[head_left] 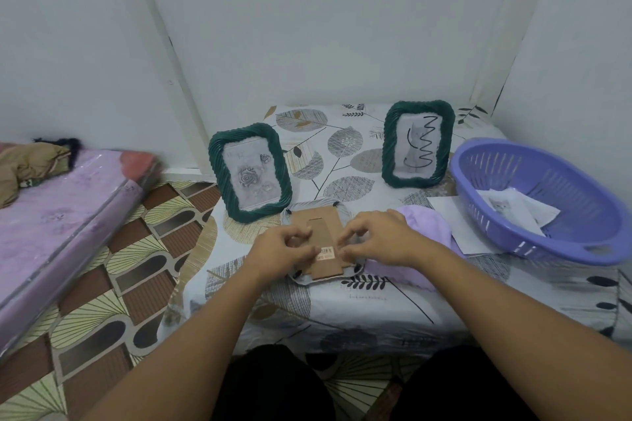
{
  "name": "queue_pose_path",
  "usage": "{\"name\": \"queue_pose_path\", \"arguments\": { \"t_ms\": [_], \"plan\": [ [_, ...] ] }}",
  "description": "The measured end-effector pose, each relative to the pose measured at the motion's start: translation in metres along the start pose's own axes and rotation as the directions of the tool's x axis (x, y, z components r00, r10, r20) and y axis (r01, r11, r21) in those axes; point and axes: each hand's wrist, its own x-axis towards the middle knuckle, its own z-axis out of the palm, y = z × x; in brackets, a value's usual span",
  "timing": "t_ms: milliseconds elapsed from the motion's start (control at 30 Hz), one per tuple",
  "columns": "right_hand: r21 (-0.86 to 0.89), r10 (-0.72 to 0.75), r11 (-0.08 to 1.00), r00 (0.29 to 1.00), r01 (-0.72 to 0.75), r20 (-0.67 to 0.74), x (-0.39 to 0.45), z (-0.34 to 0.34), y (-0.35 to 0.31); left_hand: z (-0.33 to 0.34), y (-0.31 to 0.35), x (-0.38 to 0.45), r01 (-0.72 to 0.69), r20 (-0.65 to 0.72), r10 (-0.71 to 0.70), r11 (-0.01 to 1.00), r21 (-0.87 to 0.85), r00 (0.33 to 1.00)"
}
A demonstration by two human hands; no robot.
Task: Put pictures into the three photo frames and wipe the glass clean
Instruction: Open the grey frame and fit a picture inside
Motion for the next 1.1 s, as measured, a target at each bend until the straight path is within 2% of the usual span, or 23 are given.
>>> {"name": "queue_pose_path", "arguments": {
  "t_ms": [167,400,833,1000,1100],
  "plan": [
    [0.011,0.004,1.0,0.98,-0.006,0.201,-0.0044,-0.0103,0.0042,0.0004,0.0021,0.0011,0.022,0.019,-0.021,0.998,-0.056,1.0],
    [0.048,0.014,0.998,0.967,-0.027,0.253,-0.0048,-0.0117,0.0077,0.0003,0.001,0.0014,0.023,0.018,-0.022,0.998,-0.06,1.0],
    [0.016,0.008,1.0,0.975,-0.012,0.222,-0.0052,-0.0093,0.0084,0.0001,0.0017,0.0014,0.043,0.034,-0.041,0.996,-0.084,0.999],
    [-0.052,-0.002,0.999,0.984,0.012,0.177,-0.0043,-0.0079,0.0063,0.0003,0.0036,0.0002,0.053,0.041,-0.049,0.991,-0.12,0.998],
    [-0.116,-0.06,0.99,0.989,0.076,0.135,-0.007,-0.0037,0.0031,0.0007,0.0046,-0.0002,0.054,0.041,-0.05,0.991,-0.121,0.998]
  ]
}}
